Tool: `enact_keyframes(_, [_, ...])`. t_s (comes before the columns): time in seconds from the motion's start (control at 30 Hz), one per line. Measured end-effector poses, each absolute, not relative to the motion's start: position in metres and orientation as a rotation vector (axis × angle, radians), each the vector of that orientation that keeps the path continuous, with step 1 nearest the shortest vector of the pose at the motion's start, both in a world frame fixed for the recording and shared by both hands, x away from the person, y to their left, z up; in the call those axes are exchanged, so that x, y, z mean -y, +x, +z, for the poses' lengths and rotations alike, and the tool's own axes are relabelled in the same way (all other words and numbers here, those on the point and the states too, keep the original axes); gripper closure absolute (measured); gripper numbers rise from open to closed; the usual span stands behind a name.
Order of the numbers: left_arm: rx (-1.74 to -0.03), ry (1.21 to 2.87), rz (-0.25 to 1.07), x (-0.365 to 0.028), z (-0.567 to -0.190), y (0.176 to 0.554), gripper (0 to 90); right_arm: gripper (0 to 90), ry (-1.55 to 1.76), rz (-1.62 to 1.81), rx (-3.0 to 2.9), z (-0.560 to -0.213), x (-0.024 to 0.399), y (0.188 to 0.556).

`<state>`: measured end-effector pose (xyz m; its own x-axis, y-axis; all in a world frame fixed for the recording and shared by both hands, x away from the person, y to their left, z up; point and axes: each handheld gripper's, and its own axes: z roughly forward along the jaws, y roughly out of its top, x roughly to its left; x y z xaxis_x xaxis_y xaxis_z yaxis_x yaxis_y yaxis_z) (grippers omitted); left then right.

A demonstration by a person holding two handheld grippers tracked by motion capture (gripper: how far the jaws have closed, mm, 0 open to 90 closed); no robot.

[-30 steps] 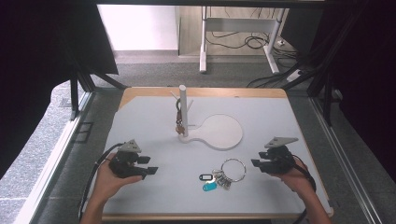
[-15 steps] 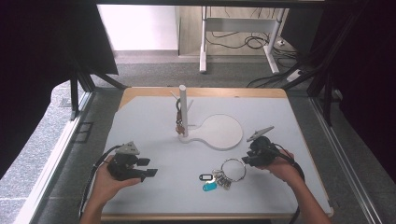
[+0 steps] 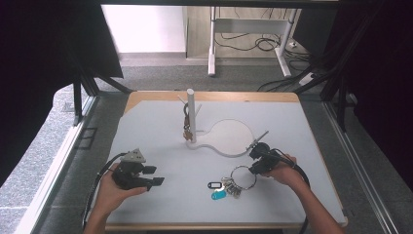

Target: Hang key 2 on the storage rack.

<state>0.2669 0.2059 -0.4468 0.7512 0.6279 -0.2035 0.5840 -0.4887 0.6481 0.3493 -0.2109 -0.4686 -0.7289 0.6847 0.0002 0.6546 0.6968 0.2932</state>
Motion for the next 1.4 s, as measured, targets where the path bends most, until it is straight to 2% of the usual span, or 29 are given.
enact_keyframes(0.8, [-0.919, 2.187, 0.111, -0.209, -0.445, 0.265, 44.8, 86.1, 1.23, 0.265, -2.806, -0.479, 0.202, 0.36])
enact_keyframes(1.03, [-0.919, 2.192, 0.111, -0.208, -0.446, 0.265, 44.8, 87.1, 1.266, 0.279, -2.798, -0.478, 0.203, 0.36])
enact_keyframes(1.4, [-0.914, 2.196, 0.113, -0.209, -0.445, 0.264, 44.8, 87.4, 1.253, 0.376, -2.833, -0.452, 0.207, 0.35])
